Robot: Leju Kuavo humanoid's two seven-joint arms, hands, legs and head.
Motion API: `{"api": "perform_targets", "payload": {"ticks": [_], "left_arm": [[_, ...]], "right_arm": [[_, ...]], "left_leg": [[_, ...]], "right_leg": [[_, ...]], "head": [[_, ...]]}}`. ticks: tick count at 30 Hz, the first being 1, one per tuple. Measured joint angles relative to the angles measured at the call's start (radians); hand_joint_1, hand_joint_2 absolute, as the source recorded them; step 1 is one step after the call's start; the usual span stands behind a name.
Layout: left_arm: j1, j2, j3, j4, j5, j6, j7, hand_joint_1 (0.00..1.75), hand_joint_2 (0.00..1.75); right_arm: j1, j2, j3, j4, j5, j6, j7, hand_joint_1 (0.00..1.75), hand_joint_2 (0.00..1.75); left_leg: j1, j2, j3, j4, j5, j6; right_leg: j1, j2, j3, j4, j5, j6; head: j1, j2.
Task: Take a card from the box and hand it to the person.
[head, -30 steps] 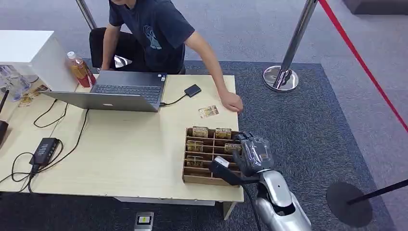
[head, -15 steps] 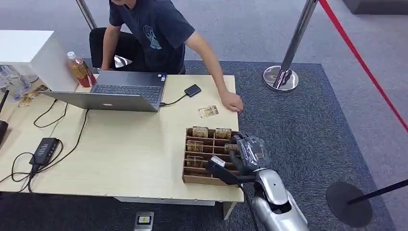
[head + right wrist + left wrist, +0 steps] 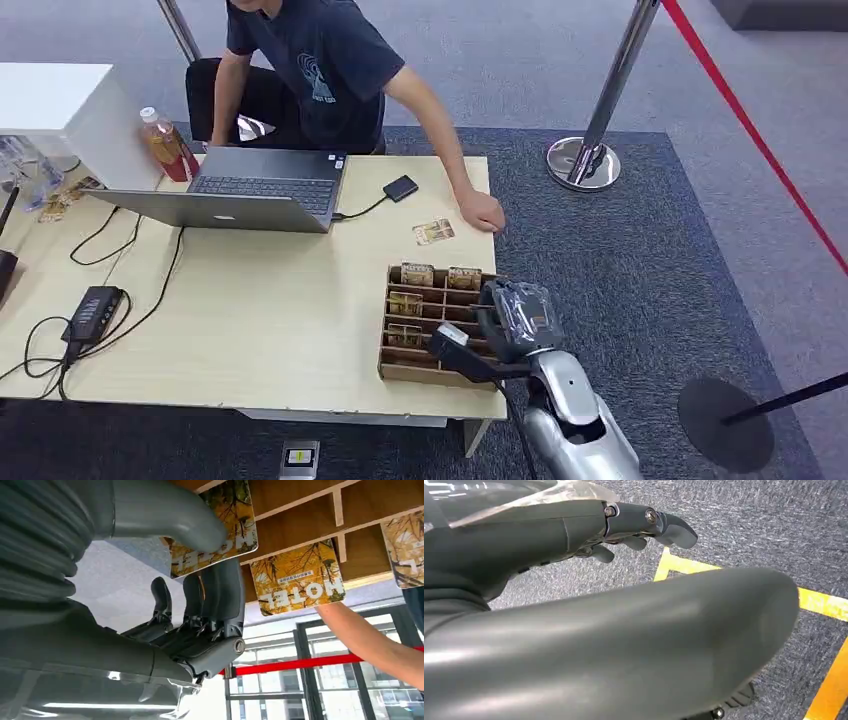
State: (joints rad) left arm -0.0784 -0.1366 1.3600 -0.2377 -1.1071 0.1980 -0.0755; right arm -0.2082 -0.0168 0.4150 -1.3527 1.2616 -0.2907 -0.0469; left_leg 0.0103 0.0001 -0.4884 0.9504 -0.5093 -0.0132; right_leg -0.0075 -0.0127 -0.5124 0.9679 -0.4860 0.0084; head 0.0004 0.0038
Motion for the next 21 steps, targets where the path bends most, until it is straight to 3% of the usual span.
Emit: {"api": "perform_targets", "payload": {"ticks": [3, 4, 6, 7, 11, 21], "left_arm": [[0.000, 0.000, 0.000, 0.000, -0.001, -0.002, 0.000, 0.00, 0.00], [0.000, 0.000, 0.000, 0.000, -0.001, -0.002, 0.000, 0.00, 0.00], [0.000, 0.000, 0.000, 0.000, -0.002, -0.004, 0.000, 0.00, 0.00], [0.000, 0.000, 0.000, 0.000, -0.002, -0.004, 0.000, 0.00, 0.00], [0.001, 0.000, 0.000, 0.000, -0.003, -0.005, -0.003, 0.00, 0.00], [0.000, 0.000, 0.001, 0.000, 0.011, 0.002, -0.005, 0.00, 0.00]], "right_arm": [[0.002, -0.003, 0.000, -0.006, 0.000, -0.001, 0.002, 1.31, 1.75], [0.003, -0.004, 0.000, -0.010, 0.000, -0.002, 0.003, 1.55, 1.75], [0.004, -0.006, 0.000, -0.017, 0.000, -0.004, 0.006, 1.55, 1.75], [0.005, -0.008, 0.000, -0.021, 0.000, -0.005, 0.006, 1.75, 1.75], [0.022, -0.017, -0.001, -0.051, -0.009, -0.020, 0.001, 1.75, 1.75], [0.056, -0.045, -0.005, -0.214, -0.084, -0.036, -0.086, 1.75, 1.75]], "left_leg": [[0.000, 0.000, 0.000, 0.000, 0.000, 0.000], [0.000, 0.000, 0.000, 0.000, 0.000, 0.000], [0.000, 0.000, 0.000, 0.000, 0.000, 0.000], [0.000, 0.000, 0.000, 0.000, 0.000, 0.000], [0.000, 0.000, 0.000, 0.000, 0.000, 0.000], [0.000, 0.000, 0.000, 0.000, 0.000, 0.000]], "right_leg": [[0.000, 0.000, 0.000, 0.000, 0.000, 0.000], [0.000, 0.000, 0.000, 0.000, 0.000, 0.000], [0.000, 0.000, 0.000, 0.000, 0.000, 0.000], [0.000, 0.000, 0.000, 0.000, 0.000, 0.000], [0.000, 0.000, 0.000, 0.000, 0.000, 0.000], [0.000, 0.000, -0.001, 0.000, 0.000, 0.000]], "head": [[0.000, 0.000], [0.000, 0.000], [0.000, 0.000], [0.000, 0.000], [0.000, 0.000], [0.000, 0.000]]}}
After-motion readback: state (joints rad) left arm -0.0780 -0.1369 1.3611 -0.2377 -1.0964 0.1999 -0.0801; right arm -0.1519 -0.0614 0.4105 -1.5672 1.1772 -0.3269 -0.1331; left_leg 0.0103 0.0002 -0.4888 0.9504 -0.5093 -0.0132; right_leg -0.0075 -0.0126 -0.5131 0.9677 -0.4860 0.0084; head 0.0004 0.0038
